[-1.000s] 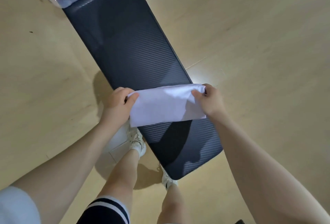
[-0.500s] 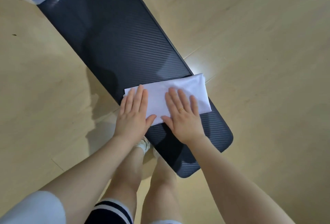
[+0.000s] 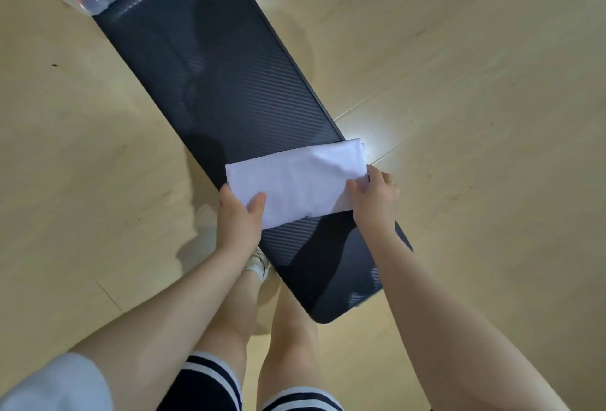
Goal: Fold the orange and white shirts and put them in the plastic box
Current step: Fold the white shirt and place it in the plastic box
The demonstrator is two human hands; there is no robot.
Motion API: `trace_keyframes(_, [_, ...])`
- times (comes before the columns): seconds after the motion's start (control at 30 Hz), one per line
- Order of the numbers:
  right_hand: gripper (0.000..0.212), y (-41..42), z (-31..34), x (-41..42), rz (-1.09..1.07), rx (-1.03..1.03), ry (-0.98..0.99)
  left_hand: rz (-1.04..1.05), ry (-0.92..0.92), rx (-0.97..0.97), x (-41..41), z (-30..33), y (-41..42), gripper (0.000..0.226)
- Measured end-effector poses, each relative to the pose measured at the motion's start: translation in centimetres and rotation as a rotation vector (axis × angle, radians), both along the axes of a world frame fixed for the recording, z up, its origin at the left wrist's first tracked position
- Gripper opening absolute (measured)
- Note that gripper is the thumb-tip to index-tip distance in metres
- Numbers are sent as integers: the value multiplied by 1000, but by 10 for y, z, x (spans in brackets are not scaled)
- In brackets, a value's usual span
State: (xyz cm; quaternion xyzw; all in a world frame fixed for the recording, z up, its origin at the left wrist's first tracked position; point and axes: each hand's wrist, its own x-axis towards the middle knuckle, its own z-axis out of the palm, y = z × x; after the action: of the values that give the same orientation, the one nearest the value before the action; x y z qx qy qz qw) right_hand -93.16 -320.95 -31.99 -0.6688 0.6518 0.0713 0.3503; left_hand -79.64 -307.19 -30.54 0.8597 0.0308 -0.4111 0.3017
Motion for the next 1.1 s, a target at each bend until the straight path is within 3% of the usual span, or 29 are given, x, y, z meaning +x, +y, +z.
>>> trace_keyframes(0.1, [34,-1,8,3,-90,55,-26,186,159,32,-1,8,-5,40])
trace_keyframes(0.23, [9,-2,42,5,-222,466,-137,258,340,-42,5,42,-3,41])
trace_keyframes(0.4, [22,-13,109,11,-179,587,-330,239,331,-209,25,113,-5,40])
trace_keyframes(0.53, [21,-24,163,26,-277,702,-570,254,306,-326,52,172,1,66])
trace_keyframes(0.67, [36,-35,189,58,-385,815,-760,227,288,-495,92,221,2,37])
trace_keyframes(0.83, [36,-34,209,128,-352,807,-854,227,180,-489,164,241,16,39])
trace_keyframes(0.97, [53,-27,227,208,-233,644,-870,305,141,-440,232,238,15,52])
trace_keyframes(1.1, [48,-21,238,289,-105,462,-865,298,133,-483,295,236,3,24])
